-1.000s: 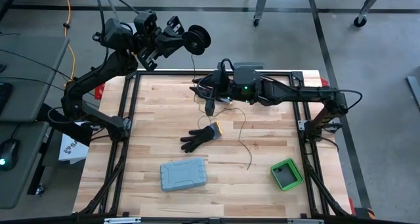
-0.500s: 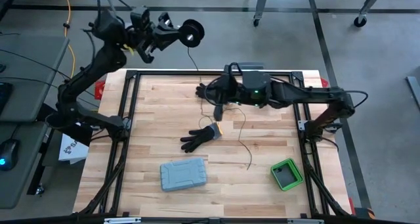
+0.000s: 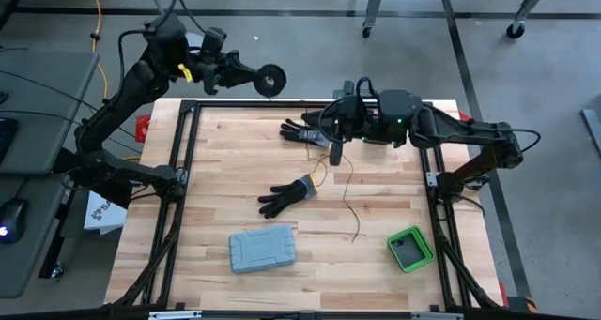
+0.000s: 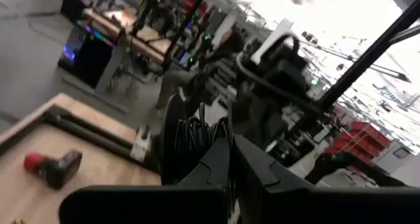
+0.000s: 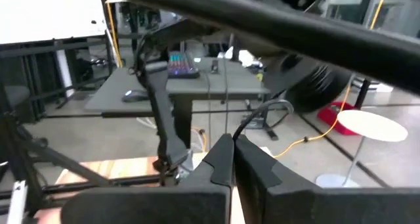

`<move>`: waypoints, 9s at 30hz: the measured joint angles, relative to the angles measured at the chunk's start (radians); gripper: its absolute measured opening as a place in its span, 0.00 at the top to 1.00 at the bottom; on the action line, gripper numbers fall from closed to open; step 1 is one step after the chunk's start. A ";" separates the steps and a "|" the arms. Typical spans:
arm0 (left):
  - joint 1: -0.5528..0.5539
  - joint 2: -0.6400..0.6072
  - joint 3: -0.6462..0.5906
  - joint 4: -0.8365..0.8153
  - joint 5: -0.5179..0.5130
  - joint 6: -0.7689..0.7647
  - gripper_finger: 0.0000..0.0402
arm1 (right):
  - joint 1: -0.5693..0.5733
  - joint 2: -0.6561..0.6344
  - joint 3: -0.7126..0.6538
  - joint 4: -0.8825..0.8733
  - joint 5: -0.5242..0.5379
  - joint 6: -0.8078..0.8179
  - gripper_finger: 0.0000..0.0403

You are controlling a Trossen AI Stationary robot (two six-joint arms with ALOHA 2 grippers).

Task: Coil cords
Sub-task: Coil the black wire cable onto the black spool

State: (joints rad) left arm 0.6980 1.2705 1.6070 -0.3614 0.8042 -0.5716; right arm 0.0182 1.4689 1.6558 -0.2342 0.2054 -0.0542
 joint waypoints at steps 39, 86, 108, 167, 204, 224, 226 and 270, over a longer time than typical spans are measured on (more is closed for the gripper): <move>-0.408 0.255 0.000 0.611 0.329 -0.630 1.00 | -0.067 -0.009 0.000 0.088 -0.404 0.027 1.00; -0.455 0.256 0.002 0.729 0.288 -0.681 1.00 | -0.125 0.056 0.000 0.329 -0.766 0.115 1.00; -0.483 0.253 0.000 1.053 0.285 -0.722 1.00 | -0.125 0.098 0.000 0.490 -0.781 0.160 1.00; -0.080 0.196 0.001 1.214 0.167 -0.442 1.00 | -0.137 0.206 -0.003 0.491 -0.454 0.346 0.79; -0.022 0.135 0.002 1.165 0.178 -0.342 1.00 | -0.116 0.234 -0.002 0.356 -0.134 0.074 0.98; 0.114 0.020 0.001 0.130 0.217 0.084 1.00 | -0.028 0.026 0.000 0.182 -0.113 0.006 1.00; 0.089 0.020 0.001 0.047 0.220 0.099 1.00 | -0.028 0.022 0.000 0.170 -0.113 0.001 1.00; -0.354 0.124 0.001 -0.081 0.358 -0.002 1.00 | -0.108 0.053 0.200 -0.089 -0.338 -0.123 1.00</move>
State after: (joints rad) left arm 0.3445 1.3943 1.6077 -0.4427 1.1624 -0.5741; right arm -0.0900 1.5216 1.8559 -0.3229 -0.1322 -0.1770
